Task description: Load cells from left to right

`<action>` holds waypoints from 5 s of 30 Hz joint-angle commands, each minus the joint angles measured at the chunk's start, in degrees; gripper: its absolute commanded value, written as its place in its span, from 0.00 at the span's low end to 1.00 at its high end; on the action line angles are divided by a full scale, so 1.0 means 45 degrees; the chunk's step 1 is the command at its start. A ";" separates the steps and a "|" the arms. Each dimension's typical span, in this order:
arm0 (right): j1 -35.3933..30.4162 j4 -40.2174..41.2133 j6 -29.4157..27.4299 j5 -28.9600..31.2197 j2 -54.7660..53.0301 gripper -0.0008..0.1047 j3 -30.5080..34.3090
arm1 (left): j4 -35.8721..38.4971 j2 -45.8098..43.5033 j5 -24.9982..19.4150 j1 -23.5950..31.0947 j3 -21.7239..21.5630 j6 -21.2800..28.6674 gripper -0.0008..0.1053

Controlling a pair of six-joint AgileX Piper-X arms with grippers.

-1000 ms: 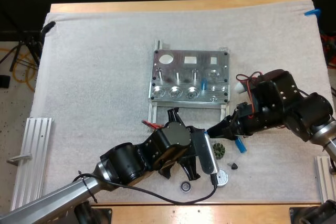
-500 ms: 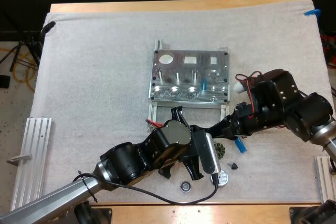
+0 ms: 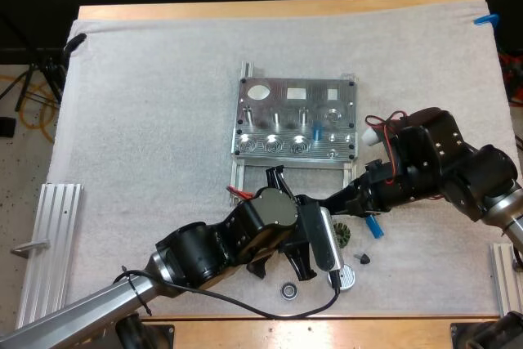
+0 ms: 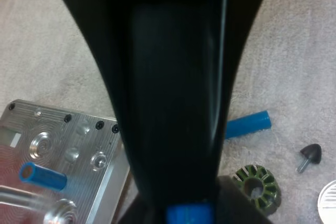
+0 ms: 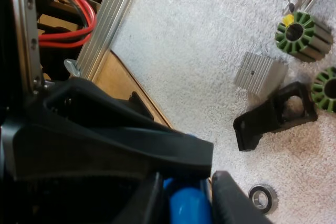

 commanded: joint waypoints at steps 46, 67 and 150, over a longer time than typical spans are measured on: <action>-0.0005 0.2360 -0.2491 1.0164 0.6086 0.01 -0.6447 | 0.2986 -0.2906 -0.2164 0.0003 -0.0102 -0.5806 0.66; 0.0004 0.3162 -0.3293 1.0304 0.8697 0.01 -0.7972 | 0.2986 -0.2925 -0.2164 0.0003 -0.0102 -0.5806 0.66; 0.0004 0.2335 -0.2698 1.0086 0.9025 0.67 -0.8010 | 0.2986 -0.2925 -0.2164 0.0003 -0.0102 -0.5701 0.66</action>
